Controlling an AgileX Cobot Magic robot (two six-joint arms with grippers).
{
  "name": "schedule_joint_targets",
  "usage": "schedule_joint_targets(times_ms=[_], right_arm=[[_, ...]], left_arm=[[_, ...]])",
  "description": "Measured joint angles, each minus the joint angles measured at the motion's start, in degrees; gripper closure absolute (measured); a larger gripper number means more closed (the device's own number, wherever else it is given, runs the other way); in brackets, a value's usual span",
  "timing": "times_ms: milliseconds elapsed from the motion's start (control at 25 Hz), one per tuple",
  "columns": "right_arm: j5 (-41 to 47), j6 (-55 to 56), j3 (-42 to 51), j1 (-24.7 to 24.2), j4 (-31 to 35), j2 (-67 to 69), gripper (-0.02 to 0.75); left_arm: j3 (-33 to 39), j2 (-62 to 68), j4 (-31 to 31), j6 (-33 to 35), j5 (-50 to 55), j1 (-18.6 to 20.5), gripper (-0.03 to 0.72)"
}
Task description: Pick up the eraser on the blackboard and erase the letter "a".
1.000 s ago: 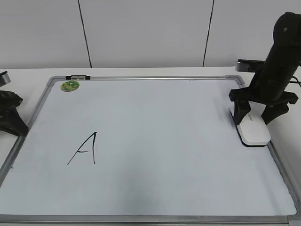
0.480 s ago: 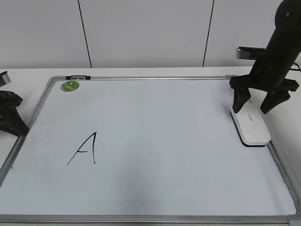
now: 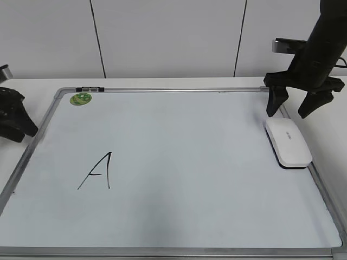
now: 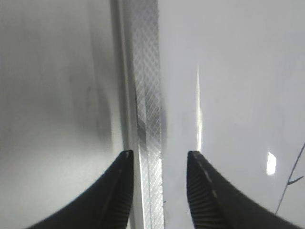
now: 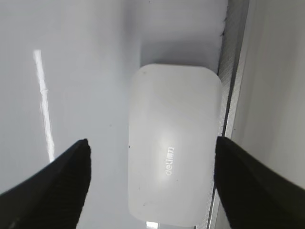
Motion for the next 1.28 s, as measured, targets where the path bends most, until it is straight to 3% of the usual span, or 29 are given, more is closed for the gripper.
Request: schedule_joint_targets(times_ms=[160, 560, 880, 1280], right_arm=[[0.00, -0.10, 0.00, 0.00, 0.10, 0.00, 0.141], [0.13, -0.57, 0.00, 0.00, 1.67, -4.31, 0.143], [0.61, -0.69, 0.00, 0.00, 1.89, -15.71, 0.145], [1.78, -0.69, 0.00, 0.22, 2.13, -30.67, 0.145]], left_arm=[[-5.17, 0.00, 0.00, -1.78, 2.55, 0.00, 0.276], [-7.87, -10.14, 6.97, -9.57, 3.78, -0.47, 0.257], [-7.97, -22.16, 15.81, -14.64, 4.85, -5.87, 0.257], [-5.03, -40.37, 17.57, -18.03, 6.02, -11.39, 0.261]])
